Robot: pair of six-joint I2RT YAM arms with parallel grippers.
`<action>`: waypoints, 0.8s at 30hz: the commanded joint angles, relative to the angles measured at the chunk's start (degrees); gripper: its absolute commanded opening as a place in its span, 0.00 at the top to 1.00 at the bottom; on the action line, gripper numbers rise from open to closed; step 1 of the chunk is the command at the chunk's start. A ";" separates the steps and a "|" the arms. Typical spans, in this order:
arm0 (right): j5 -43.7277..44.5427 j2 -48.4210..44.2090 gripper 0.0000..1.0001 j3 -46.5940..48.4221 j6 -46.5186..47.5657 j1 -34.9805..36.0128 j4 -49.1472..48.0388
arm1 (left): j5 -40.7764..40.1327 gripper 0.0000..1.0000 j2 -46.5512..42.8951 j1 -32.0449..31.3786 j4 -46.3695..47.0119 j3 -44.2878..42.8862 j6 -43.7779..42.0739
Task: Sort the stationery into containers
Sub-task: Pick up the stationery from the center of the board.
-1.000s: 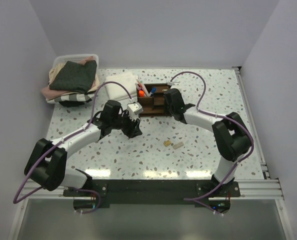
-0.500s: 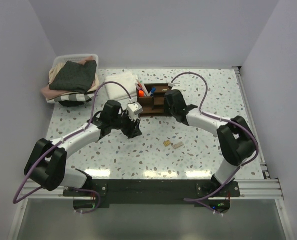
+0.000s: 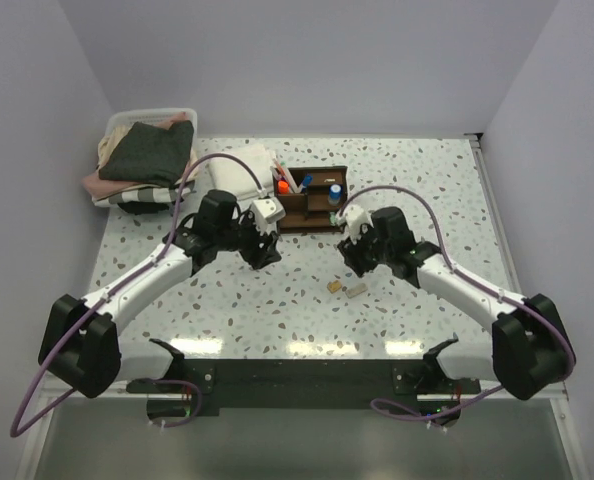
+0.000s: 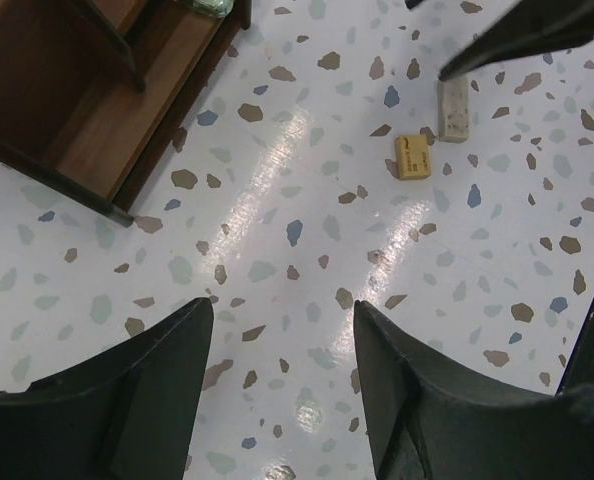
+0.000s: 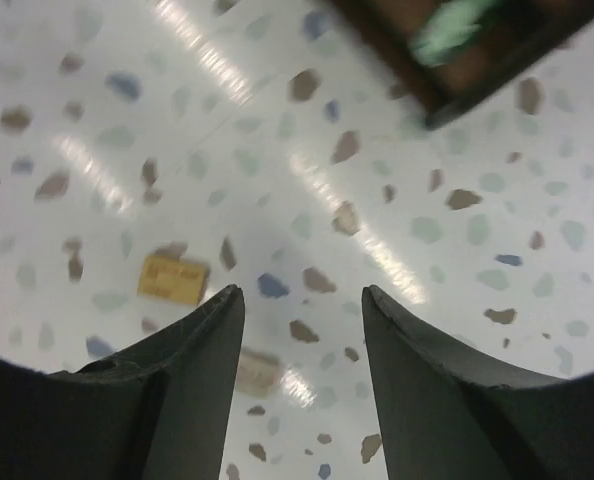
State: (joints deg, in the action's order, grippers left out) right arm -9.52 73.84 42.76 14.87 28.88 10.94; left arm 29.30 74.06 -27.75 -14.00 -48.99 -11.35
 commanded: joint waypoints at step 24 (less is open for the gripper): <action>-25.46 0.41 0.47 -5.51 62.11 -7.96 18.58 | 2.34 0.33 -3.40 1.38 -3.05 1.88 -3.06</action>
State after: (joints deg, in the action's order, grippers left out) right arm -31.53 71.44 33.17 70.37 23.33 26.00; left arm 29.85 71.18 -26.74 -18.52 -47.59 -14.35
